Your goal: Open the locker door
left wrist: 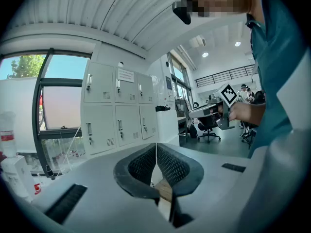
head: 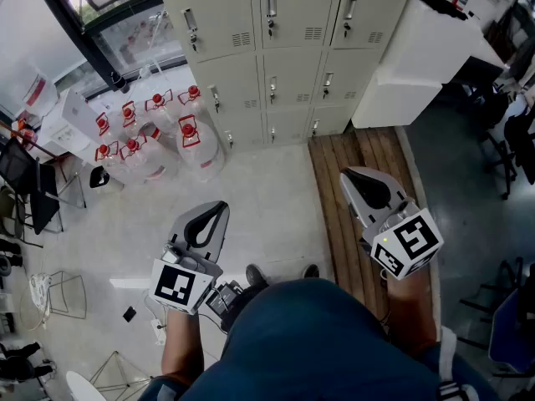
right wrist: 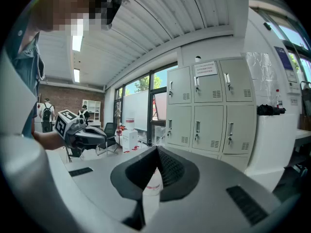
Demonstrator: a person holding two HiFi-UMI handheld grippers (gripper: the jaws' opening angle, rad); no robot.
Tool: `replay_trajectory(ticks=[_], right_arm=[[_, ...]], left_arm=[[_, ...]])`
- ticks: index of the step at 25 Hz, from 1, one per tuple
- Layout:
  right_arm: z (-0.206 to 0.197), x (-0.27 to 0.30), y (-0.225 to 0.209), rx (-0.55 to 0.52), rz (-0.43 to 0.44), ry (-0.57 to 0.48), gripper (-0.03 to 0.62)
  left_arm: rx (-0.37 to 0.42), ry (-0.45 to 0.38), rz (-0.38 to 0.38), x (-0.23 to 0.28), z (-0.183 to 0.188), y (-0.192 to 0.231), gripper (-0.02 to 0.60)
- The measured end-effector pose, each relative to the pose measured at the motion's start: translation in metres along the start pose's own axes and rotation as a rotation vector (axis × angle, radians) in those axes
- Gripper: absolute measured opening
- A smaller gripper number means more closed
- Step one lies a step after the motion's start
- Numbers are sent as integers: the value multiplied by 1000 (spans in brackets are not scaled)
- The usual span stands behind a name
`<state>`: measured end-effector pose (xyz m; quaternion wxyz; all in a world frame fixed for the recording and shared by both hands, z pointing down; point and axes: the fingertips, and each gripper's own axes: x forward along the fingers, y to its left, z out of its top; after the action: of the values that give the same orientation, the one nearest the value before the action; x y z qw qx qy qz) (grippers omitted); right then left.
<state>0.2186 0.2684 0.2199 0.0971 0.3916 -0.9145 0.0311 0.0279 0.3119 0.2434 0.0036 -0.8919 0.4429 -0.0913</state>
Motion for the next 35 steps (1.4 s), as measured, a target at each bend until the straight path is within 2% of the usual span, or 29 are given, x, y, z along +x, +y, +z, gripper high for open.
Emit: replay_trajectory(ticks=[15,19,24,35], right_arm=[[-3,27,6,17,-14,21,35],[-4,37,10,52,-13,16,35],[-2,53,15,102,-37,-3,37],[10,93,44,101,-79,-30,37]], left_arm=[[-11,8,-33,5,-10,26,21],[-15,10,-48,5,-13,35,21],[-17,9,-71,3,-18,52,21],[5,5,-110,-18,-30,100,21]])
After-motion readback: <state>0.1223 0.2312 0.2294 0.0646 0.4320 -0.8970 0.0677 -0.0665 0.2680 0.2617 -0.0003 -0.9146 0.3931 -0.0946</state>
